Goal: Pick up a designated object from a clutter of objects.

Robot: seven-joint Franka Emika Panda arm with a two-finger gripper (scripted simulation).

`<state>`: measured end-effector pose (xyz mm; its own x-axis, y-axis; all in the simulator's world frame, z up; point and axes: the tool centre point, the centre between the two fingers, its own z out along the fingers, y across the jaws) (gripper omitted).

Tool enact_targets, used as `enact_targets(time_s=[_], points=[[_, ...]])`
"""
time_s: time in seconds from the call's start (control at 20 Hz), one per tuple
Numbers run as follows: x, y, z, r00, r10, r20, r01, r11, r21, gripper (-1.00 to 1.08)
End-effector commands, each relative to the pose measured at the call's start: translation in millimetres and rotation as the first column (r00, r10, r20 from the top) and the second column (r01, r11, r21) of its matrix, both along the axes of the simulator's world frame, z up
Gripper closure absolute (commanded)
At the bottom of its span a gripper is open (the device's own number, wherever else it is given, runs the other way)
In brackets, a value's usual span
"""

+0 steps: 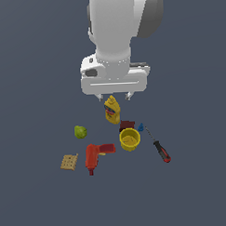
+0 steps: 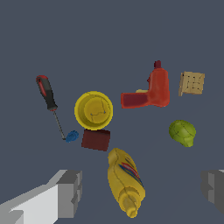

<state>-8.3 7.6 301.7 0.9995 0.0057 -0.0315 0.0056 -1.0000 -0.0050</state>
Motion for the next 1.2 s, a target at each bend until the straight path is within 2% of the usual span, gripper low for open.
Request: enact_targets(time_s=[0.0, 0.5, 0.85, 1.15], points=[[0, 0, 0, 1.000, 0.000, 0.000, 0.000, 1.000, 0.000, -0.92], [8, 10, 2, 1.000, -0.002, 0.021, 0.002, 1.000, 0.017, -0.92], [8, 11, 0, 1.000, 0.001, 0.021, -0.002, 1.000, 0.015, -0.92], [18, 24, -17, 0.999, 0.028, 0.021, -0.028, 1.000, 0.005, -0.92]])
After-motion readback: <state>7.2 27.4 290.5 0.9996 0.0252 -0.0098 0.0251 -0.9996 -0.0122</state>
